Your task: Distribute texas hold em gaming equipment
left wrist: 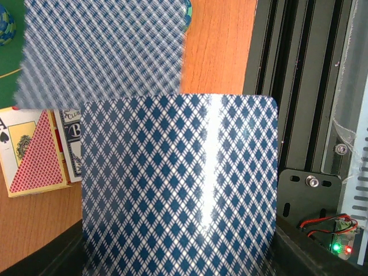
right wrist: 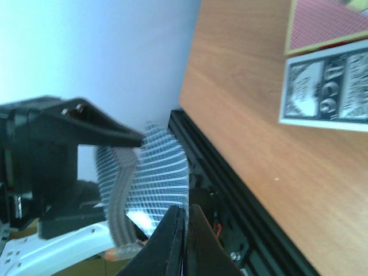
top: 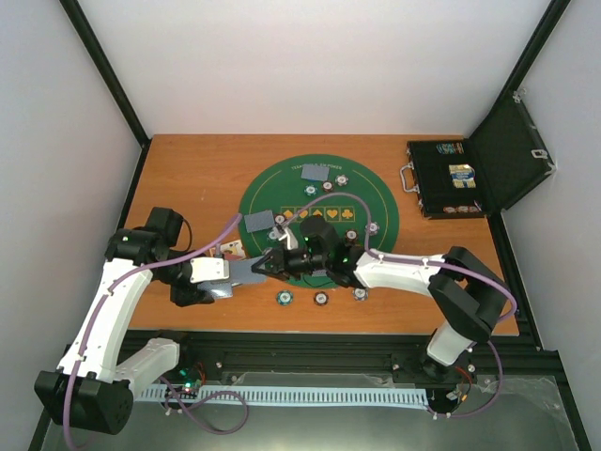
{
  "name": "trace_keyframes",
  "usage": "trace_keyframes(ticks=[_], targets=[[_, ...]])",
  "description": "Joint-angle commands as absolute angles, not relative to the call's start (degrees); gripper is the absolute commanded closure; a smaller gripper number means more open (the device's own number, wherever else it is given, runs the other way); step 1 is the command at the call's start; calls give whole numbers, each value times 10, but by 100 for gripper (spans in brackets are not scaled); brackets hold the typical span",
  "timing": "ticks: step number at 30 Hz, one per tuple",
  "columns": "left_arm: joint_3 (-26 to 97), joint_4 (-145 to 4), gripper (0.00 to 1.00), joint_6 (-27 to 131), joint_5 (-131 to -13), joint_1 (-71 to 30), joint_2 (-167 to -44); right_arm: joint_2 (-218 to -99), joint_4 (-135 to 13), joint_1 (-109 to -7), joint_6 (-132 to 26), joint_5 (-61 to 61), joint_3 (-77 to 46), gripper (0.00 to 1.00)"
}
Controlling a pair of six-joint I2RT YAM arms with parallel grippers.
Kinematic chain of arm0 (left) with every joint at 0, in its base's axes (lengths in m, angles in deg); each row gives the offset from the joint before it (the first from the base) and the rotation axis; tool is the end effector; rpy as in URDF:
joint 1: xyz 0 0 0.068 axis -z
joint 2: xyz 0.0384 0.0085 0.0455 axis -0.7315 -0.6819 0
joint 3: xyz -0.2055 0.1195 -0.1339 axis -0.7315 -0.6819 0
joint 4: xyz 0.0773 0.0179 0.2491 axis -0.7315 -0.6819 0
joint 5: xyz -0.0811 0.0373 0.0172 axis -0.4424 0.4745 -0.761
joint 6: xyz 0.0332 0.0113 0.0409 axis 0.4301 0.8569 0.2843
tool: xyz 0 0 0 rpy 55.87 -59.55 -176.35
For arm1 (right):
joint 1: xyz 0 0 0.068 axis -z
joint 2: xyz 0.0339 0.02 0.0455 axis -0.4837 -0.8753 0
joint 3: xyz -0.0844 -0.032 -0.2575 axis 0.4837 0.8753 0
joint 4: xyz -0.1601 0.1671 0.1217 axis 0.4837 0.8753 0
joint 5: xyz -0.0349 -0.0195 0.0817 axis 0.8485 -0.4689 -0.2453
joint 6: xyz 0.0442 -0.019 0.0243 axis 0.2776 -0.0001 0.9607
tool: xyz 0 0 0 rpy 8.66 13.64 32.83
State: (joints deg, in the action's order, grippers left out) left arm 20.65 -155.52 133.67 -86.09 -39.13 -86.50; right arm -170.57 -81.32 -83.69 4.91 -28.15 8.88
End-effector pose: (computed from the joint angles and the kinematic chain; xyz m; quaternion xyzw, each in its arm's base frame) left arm 0.1281 -0.0313 0.2923 0.6277 0.7514 -0.1271 0.1588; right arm 0.1865 0.3001 0.2185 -0.1025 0.8021 0.5865 0.0464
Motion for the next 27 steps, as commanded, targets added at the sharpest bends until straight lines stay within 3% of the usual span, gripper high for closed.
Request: trace_keyframes(ticks=[1, 10, 20, 27], targets=[[222, -1557, 97, 1347, -875, -390, -860, -1708, -750, -790, 0, -298, 62, 97], [219, -1556, 97, 1345, -875, -391, -862, -1883, -565, -691, -143, -314, -154, 97], [229, -1557, 98, 1339, -877, -391, -870, -2118, -415, -661, -218, -294, -440, 97], [226, -1558, 98, 1341, -869, -391, -864, -2170, -341, -659, -248, -272, -529, 94]])
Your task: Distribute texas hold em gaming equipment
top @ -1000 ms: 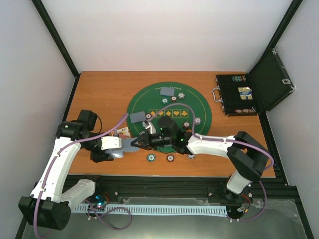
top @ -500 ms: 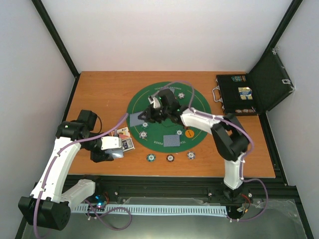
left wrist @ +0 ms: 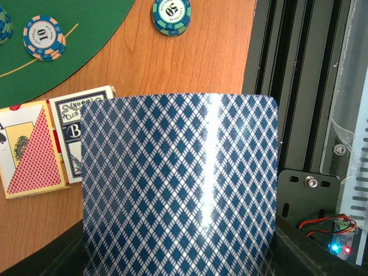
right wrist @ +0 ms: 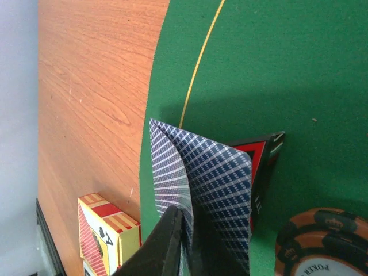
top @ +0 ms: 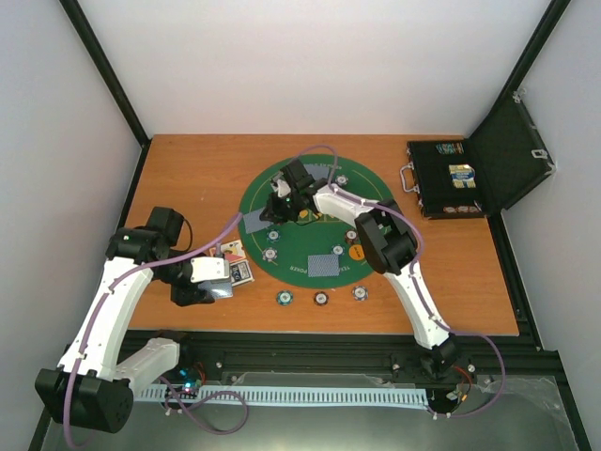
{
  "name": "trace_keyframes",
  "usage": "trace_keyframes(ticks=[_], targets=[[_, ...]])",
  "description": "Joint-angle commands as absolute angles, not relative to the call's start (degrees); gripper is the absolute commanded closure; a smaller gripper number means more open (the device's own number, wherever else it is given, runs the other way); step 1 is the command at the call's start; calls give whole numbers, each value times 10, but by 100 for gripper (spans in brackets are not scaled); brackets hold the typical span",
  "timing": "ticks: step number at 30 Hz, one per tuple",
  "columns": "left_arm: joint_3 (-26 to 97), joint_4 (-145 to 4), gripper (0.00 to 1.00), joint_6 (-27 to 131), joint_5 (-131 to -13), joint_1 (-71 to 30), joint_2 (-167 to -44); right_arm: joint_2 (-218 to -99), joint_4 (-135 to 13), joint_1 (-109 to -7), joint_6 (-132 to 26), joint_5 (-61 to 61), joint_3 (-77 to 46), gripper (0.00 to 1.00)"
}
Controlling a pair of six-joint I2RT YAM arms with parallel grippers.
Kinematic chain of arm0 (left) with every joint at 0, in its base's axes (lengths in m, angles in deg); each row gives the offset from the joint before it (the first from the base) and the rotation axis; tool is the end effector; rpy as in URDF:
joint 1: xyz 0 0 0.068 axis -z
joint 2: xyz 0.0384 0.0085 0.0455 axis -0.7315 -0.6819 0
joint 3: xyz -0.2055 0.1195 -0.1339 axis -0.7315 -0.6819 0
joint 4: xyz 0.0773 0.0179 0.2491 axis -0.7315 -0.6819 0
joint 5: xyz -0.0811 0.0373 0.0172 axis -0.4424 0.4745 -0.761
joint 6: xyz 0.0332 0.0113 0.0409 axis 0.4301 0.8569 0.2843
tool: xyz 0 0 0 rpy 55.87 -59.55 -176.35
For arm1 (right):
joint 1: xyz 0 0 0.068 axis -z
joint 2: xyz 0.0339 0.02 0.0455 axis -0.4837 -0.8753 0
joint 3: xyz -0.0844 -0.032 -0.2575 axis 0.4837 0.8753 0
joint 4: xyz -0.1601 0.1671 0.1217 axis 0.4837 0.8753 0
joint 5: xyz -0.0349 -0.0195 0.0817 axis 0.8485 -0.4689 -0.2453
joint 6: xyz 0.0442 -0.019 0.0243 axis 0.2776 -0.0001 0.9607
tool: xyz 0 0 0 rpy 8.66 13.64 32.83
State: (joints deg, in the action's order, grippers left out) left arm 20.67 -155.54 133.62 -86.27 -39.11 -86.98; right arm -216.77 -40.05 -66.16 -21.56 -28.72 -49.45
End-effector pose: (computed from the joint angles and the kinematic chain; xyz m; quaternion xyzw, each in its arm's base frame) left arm 0.1295 -0.0317 0.2915 0.6269 0.7520 -0.1307 0.1560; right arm 0.4070 0.3358 0.1343 -0.0956 0.8975 0.4252 0.0675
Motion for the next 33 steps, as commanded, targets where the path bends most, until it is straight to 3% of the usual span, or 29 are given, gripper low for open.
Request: trace_keyframes(ticks=[1, 5, 8, 17, 26, 33], targets=[[225, -1559, 98, 1341, -869, -391, -864, -2168, -334, -658, -253, -267, -530, 89], [225, -1558, 98, 1339, -872, -391, -866, -2141, -323, -655, -265, -256, -512, 70], [224, -1558, 98, 1336, -873, -391, -868, -2110, -316, -653, -275, -245, -495, 62], [232, -1557, 98, 1330, -879, -390, -872, -1965, -365, -649, -258, -245, -362, 54], [241, -1552, 98, 1318, -888, -391, -882, -1756, -597, -737, -143, -276, -69, 40], [247, -1552, 98, 1313, -895, -391, -887, -1681, -808, -817, -9, -268, 75, 35]])
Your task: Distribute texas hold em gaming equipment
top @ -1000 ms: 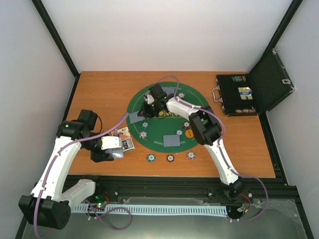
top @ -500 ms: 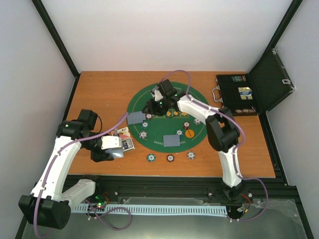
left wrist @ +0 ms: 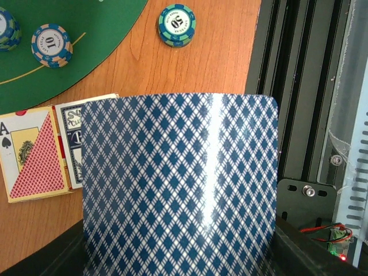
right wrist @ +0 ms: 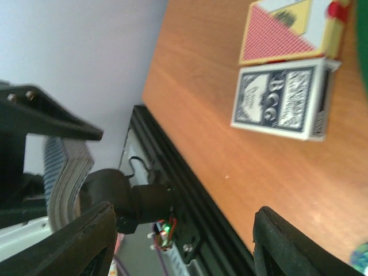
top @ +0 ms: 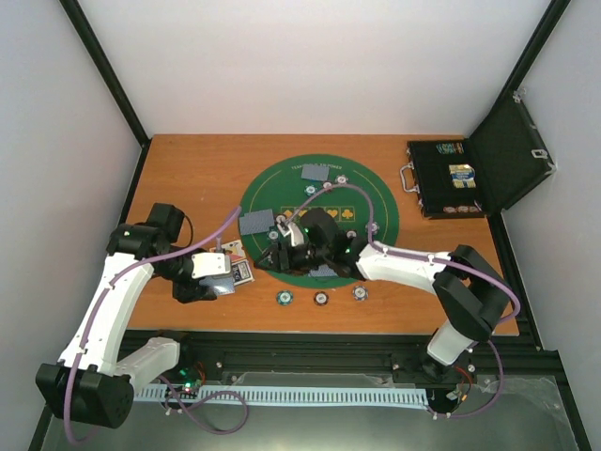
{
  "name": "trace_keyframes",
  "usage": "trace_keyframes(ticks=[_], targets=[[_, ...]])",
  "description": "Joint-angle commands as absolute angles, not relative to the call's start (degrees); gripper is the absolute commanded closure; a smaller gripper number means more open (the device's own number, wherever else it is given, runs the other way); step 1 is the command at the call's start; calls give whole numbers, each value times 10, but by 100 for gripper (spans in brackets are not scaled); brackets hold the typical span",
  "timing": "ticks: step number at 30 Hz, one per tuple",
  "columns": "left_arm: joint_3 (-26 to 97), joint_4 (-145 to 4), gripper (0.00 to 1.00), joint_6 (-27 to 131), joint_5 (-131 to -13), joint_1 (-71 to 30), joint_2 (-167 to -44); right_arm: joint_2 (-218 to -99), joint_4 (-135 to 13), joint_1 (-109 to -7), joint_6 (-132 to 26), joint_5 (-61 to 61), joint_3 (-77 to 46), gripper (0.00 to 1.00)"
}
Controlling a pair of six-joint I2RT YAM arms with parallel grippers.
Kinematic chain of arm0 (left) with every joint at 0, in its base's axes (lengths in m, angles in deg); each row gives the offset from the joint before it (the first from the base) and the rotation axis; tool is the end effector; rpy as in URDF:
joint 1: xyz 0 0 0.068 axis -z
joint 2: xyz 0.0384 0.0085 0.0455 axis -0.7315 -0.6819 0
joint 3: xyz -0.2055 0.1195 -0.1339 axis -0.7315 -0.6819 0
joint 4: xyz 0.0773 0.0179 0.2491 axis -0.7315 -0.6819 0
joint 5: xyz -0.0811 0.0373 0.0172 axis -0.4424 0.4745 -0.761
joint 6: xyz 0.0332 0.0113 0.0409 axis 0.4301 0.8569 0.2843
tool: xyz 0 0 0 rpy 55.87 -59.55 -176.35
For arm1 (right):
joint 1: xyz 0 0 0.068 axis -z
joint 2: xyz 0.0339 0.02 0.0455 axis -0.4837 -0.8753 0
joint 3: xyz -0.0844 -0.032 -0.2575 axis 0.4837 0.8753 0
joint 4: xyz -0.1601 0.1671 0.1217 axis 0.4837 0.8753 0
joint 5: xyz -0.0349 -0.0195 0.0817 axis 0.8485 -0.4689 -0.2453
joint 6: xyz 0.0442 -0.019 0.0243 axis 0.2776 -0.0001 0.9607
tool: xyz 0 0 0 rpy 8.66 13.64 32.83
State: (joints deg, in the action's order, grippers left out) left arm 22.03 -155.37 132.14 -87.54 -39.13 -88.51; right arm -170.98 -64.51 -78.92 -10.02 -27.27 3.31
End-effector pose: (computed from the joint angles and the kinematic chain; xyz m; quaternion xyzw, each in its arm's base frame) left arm 0.1355 -0.0332 0.2949 0.6162 0.7580 -0.1421 0.1597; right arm 0.2126 0.2849 0.2202 -0.1430 0.8417 0.5135 0.0859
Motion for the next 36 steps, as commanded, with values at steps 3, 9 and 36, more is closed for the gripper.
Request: trace_keyframes(ticks=[3, 9, 36], targets=[[247, -1552, 98, 1313, -893, -390, -883, -1684, -859, -846, 21, -257, 89, 35], [245, -1555, 98, 1316, -890, -390, -880, -1722, -916, -892, 51, -256, 73, 34], [240, -1557, 98, 1326, -883, -391, -865, -1850, -954, -917, 122, -264, 24, 42]])
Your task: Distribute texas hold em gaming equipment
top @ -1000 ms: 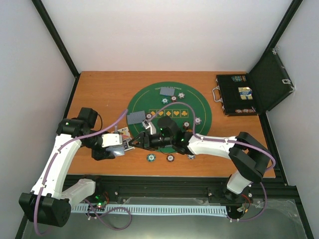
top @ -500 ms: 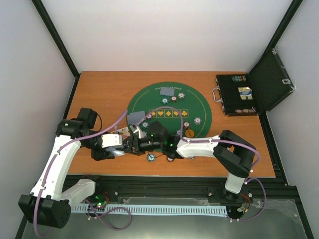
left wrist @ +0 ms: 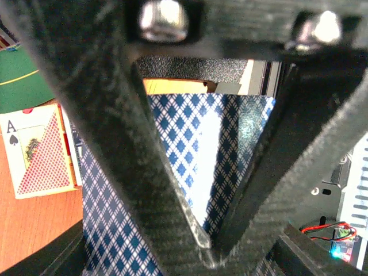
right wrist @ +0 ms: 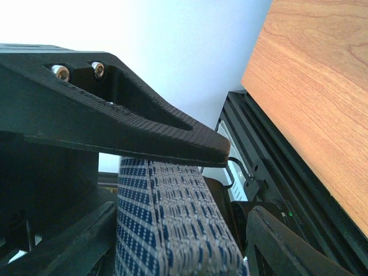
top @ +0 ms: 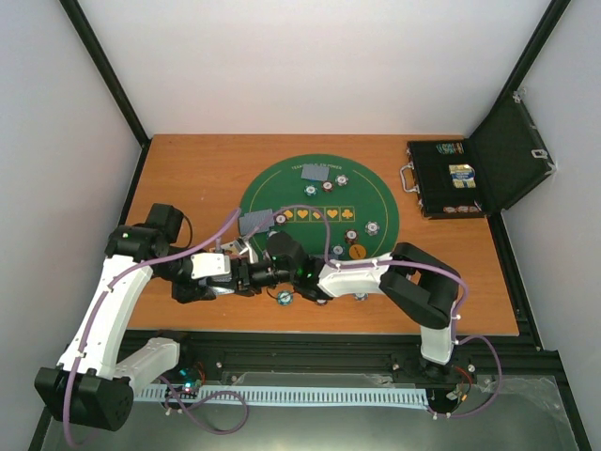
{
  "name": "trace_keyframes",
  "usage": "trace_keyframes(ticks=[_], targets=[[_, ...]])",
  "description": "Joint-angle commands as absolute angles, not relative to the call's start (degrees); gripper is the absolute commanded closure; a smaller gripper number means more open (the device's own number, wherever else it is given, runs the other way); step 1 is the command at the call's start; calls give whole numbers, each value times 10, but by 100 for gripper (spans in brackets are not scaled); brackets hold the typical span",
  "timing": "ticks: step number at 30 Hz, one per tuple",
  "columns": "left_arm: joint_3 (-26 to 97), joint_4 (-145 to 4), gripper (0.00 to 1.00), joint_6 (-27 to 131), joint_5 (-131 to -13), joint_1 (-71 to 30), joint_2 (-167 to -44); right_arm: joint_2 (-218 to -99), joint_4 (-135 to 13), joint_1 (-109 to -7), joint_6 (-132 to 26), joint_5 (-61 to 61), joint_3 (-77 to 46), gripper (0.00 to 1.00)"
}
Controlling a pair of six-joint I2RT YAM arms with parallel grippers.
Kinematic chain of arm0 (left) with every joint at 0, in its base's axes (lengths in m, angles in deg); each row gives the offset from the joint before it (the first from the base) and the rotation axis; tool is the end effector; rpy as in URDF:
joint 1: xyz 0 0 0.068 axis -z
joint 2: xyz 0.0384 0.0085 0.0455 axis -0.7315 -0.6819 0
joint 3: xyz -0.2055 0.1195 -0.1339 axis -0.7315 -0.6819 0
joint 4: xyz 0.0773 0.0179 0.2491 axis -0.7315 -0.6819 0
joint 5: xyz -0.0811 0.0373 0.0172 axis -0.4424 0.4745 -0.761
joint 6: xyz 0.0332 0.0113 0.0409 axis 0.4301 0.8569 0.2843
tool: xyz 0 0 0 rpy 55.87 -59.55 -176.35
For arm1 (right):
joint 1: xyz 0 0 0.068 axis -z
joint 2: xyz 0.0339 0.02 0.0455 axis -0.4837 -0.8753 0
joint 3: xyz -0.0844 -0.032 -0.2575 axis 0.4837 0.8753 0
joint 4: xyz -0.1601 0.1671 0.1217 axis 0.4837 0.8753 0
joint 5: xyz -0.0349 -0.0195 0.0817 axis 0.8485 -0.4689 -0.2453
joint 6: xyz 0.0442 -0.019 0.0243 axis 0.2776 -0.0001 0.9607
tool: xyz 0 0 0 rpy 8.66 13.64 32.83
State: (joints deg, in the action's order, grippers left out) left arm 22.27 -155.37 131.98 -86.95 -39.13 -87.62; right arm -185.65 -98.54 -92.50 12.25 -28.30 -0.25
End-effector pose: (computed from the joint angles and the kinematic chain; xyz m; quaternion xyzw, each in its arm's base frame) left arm 0.1329 -0.0325 0.2977 0.6167 0.7581 -0.1330 0.1652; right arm 0.1651 0.3791 0.2024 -0.1420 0.7466 0.6499 0.0076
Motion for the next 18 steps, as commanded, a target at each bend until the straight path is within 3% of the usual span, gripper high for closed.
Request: trace_keyframes(ticks=[1, 11, 18], targets=[[239, -1557, 98, 1326, -883, -391, -865, -1845, -949, -915, 120, -261, 32, 43], [243, -1557, 98, 1326, -886, -391, -866, -1802, -900, -908, 97, -244, 62, 63], [247, -1559, 98, 1327, -886, -390, -866, -1792, -873, -901, 86, -239, 69, 64]])
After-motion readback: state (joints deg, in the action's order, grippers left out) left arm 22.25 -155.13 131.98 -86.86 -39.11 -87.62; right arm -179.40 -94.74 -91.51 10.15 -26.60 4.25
